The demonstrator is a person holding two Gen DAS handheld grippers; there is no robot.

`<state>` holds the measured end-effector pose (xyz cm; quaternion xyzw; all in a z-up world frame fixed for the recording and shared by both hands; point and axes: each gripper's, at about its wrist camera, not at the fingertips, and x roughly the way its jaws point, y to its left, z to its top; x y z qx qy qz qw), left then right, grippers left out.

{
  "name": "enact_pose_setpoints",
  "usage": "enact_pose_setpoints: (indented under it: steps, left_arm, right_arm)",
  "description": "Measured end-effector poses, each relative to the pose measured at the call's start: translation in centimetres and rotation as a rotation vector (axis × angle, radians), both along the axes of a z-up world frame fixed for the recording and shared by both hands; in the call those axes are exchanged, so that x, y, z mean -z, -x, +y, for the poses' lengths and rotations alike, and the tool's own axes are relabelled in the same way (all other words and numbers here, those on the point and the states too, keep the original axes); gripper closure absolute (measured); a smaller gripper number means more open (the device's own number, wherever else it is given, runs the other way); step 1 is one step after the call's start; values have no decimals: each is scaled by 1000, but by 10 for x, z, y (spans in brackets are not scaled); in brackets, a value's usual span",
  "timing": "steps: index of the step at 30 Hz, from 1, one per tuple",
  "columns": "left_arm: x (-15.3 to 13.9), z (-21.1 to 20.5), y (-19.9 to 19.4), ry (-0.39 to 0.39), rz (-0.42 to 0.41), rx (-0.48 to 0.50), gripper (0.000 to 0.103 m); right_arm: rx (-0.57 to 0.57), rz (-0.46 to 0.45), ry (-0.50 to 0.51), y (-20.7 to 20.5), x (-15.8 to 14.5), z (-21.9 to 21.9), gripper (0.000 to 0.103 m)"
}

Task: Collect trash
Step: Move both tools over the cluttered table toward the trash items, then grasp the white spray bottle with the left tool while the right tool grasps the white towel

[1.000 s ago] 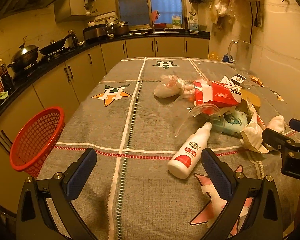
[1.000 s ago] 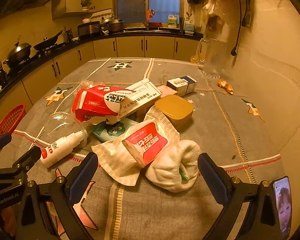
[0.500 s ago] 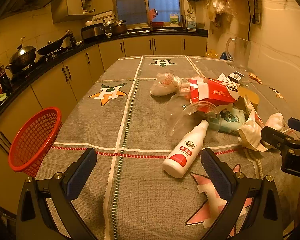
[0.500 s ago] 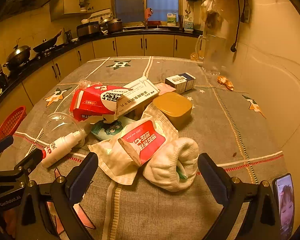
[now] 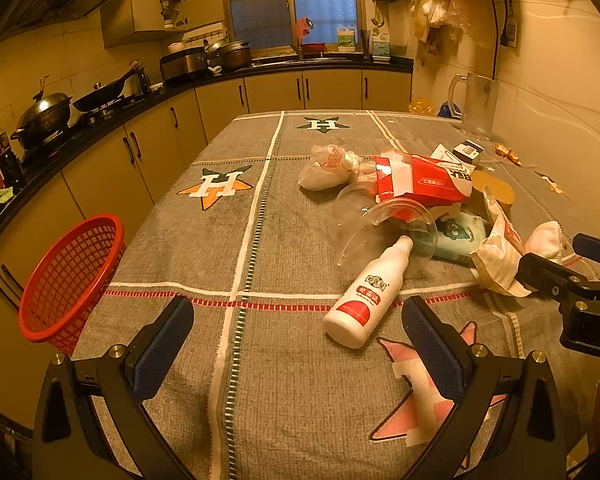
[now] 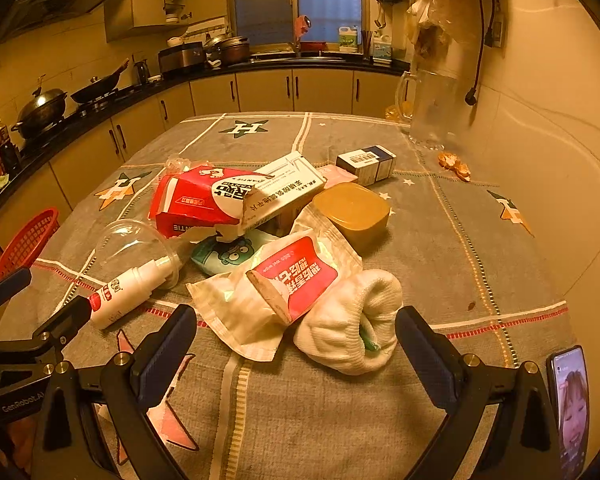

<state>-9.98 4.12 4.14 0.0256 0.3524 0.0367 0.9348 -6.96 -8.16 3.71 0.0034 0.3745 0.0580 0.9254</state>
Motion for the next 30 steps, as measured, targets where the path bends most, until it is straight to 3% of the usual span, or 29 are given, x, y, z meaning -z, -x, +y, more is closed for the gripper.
enact_pose_setpoints:
  steps: [14, 18, 23, 30]
  left_arm:
    - [-3, 0, 4, -4, -1, 5, 0]
    - [-3, 2, 1, 4, 15, 21, 0]
    - [-7, 14, -6, 66, 34, 39, 0]
    - [-8, 3, -12, 46, 39, 94, 5]
  right_arm:
    - [-10, 3, 2, 1, -1, 3, 2]
    - [-16, 0, -4, -1, -3, 0, 7]
    - [0, -3, -48, -4, -9, -19, 11]
    - [10, 9, -102, -8, -10, -36, 15]
